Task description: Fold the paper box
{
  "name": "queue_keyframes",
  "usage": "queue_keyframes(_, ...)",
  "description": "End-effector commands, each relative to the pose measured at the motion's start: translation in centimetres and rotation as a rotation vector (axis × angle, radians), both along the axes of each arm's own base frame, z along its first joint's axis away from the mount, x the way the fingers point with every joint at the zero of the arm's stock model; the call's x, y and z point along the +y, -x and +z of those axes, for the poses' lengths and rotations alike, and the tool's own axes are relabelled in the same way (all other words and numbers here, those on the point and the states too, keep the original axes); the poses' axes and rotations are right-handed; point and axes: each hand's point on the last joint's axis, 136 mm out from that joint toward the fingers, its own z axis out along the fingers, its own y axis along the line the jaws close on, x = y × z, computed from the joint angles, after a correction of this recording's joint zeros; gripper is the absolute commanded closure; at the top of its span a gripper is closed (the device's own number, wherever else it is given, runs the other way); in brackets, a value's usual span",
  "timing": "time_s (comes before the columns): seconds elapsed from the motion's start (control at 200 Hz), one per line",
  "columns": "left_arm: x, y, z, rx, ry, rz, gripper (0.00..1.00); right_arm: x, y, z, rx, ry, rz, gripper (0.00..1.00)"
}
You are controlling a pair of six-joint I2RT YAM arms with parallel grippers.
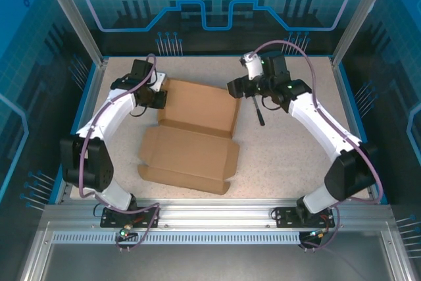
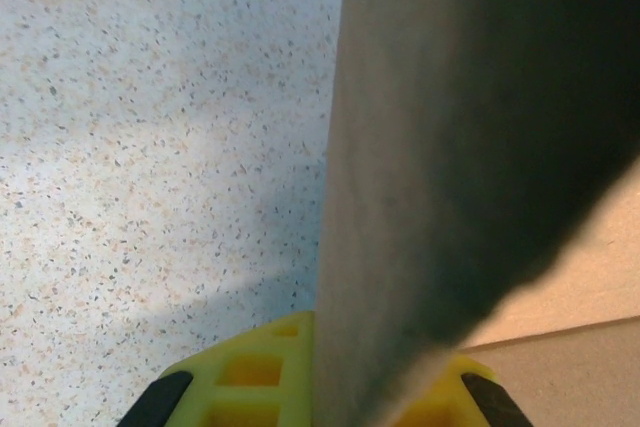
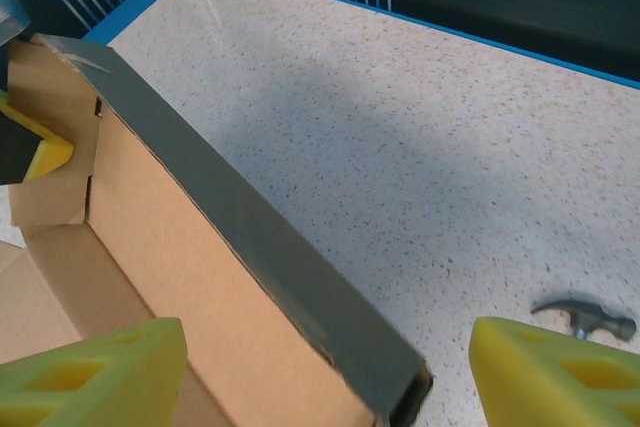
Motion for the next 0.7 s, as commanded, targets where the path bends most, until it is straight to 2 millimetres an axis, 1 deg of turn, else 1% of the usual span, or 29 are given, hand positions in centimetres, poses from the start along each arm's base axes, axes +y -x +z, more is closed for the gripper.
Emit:
queue_keyframes(0.0, -0.2, 1.4, -0.9, 0.116, 0.001, -0.074, 1.00, 1.3, -0.6, 0.4, -0.029, 0.025, 0.108, 0.23)
queue_keyframes(0.04, -0.4, 1.4, -1.1, 0.136, 0.009, -0.085, 1.00, 1.8, -0.9, 0.0, -0.016, 0.028, 0.126, 0.23)
queue_keyframes(0.16, -0.8, 1.4, -2.3, 0.203, 0.018, -0.111, 1.00, 3.0, -1.5, -2.3, 0.039, 0.044, 0.174, 0.21)
queue_keyframes(0.29, -1.0, 1.3, -3.7, 0.273, 0.018, -0.133, 1.00, 3.8, -1.8, -5.1, 0.090, 0.078, 0.221, 0.21)
queue_keyframes(0.395, -1.2, 1.1, -4.5, 0.317, 0.026, -0.147, 1.00, 4.6, -1.8, -7.3, 0.141, 0.083, 0.264, 0.23)
queue_keyframes(0.505, -1.4, 1.0, -5.5, 0.355, 0.029, -0.161, 1.00, 5.6, -1.8, -9.5, 0.194, 0.095, 0.310, 0.30)
queue_keyframes(0.59, -1.4, 1.1, -6.4, 0.389, 0.025, -0.170, 1.00, 6.3, -1.7, -11.2, 0.227, 0.121, 0.332, 0.37)
queue_keyframes(0.695, -1.5, 1.0, -7.2, 0.416, 0.028, -0.176, 1.00, 7.1, -1.5, -12.8, 0.254, 0.137, 0.354, 0.46)
